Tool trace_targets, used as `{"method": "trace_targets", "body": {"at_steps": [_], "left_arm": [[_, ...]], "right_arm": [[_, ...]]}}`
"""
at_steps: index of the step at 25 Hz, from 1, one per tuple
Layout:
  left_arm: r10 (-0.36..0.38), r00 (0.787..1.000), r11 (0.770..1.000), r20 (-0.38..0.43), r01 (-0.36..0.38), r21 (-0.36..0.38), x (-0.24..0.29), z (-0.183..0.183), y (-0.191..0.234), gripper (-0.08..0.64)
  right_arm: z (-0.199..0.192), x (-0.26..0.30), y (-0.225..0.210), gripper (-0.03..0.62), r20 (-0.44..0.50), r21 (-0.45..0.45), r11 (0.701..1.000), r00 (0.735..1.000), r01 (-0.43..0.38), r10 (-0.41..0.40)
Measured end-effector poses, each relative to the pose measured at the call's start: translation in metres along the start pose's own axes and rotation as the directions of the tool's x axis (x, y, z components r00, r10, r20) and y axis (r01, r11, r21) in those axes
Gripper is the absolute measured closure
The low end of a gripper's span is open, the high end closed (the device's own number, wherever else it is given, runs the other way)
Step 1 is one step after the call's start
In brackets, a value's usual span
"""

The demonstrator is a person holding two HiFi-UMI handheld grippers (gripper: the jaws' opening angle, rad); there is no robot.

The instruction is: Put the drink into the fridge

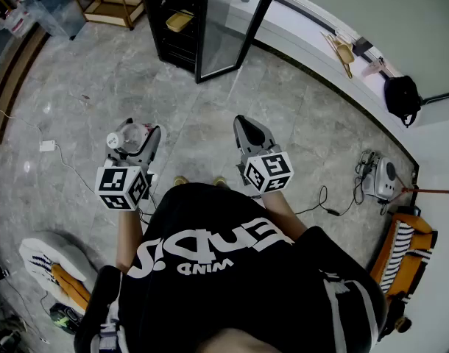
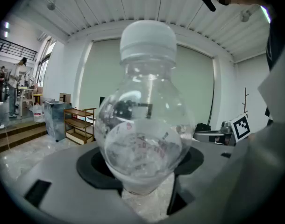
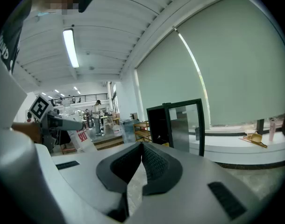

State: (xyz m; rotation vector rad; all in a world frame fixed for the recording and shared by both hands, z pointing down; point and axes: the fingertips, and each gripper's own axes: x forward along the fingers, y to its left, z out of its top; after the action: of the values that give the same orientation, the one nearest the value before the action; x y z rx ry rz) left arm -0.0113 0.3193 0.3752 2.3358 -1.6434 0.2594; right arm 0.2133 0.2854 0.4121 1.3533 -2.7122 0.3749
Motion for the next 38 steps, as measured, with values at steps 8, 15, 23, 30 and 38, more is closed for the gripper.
{"method": "trace_targets", "body": {"at_steps": [8, 15, 23, 30, 38], "left_arm": [[0.007, 1.0, 1.0, -0.009, -0.007, -0.004, -0.001, -0.002, 0.012, 0.253], [-0.006, 1.0, 1.0, -0.016, 0.006, -0.001, -0.002, 0.0, 0.033, 0.253], [-0.062, 0.998, 0.998, -0.001, 0.062, -0.011, -0.002, -0.004, 0.064, 0.253], [-0.097, 0.995, 0.995, -0.013, 0.098, 0.01, 0.005, -0.004, 0.082, 0.253], [-0.107, 0.994, 0.994, -0.002, 0.107, 0.022, 0.024, 0.004, 0.106, 0.253]], "right_arm": [[0.001, 0.009, 0.006, 0.569, 0.001, 0.0, 1.0, 1.0, -0.001, 0.001], [0.007, 0.022, 0.019, 0.569, 0.025, 0.033, 0.999, 1.0, 0.013, -0.013], [-0.001, 0.038, 0.041, 0.569, 0.039, 0.003, 0.998, 0.998, 0.058, -0.058], [-0.005, 0.056, 0.054, 0.569, 0.034, -0.015, 0.997, 0.996, 0.078, -0.078], [-0.005, 0.09, 0.05, 0.569, 0.047, -0.008, 0.997, 0.996, 0.082, -0.082]]}}
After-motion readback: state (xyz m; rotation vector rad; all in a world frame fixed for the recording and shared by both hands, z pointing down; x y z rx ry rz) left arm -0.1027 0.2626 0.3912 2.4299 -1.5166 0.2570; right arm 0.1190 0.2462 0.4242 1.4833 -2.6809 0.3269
